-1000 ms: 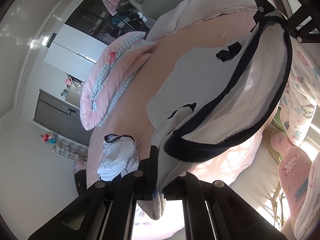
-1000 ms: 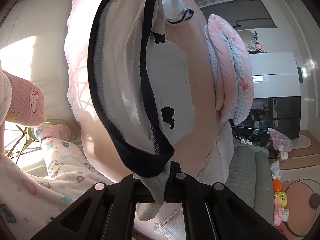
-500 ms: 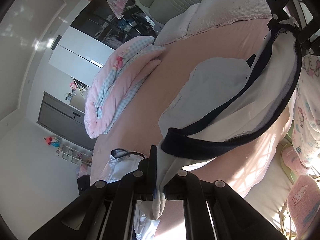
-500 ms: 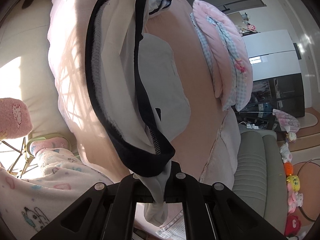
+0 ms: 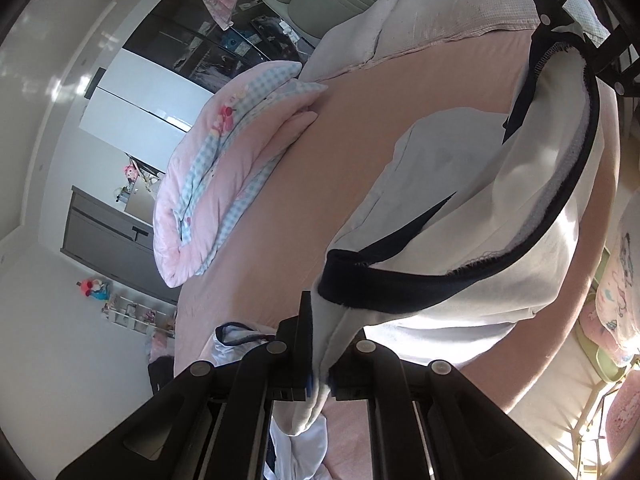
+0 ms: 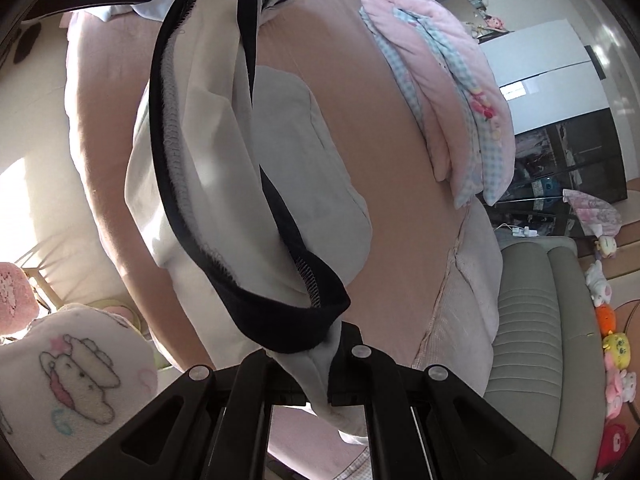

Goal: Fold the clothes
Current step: 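Carry the held hem over the garment body with both tools, then lower the hem onto the garment and open both tools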

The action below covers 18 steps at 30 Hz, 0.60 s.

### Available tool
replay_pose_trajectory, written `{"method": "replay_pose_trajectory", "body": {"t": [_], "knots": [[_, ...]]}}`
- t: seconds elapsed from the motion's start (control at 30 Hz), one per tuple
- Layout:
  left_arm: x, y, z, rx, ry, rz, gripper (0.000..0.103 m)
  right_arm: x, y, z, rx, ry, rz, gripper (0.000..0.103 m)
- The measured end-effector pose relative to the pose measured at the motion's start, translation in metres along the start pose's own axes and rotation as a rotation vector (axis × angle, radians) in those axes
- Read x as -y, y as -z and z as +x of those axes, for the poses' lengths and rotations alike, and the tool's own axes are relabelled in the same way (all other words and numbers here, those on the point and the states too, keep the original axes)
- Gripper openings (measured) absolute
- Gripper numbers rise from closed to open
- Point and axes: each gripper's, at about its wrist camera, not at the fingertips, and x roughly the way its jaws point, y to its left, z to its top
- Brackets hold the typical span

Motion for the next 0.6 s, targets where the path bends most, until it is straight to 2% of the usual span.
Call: {"method": "replay_pose_trajectory", "body": {"t": [0.13, 0.23, 0.6], "knots": [[-0.008, -0.006, 0.018, 0.002, 0.041, 0.006, 0.005, 0.025, -0.009, 0.020, -0.023, -0.064, 0.079, 0.002], [-0.019, -0.011, 0.036, -0.010, 0.092, -0.031, 0.006, 0.046, -0.014, 0.037, -0.032, -0.138, 0.168, 0.002], [-0.037, -0.026, 0.114, -0.109, 0.260, -0.178, 0.006, 0.080, -0.028, 0.097, -0.088, -0.294, 0.354, 0.002]]}}
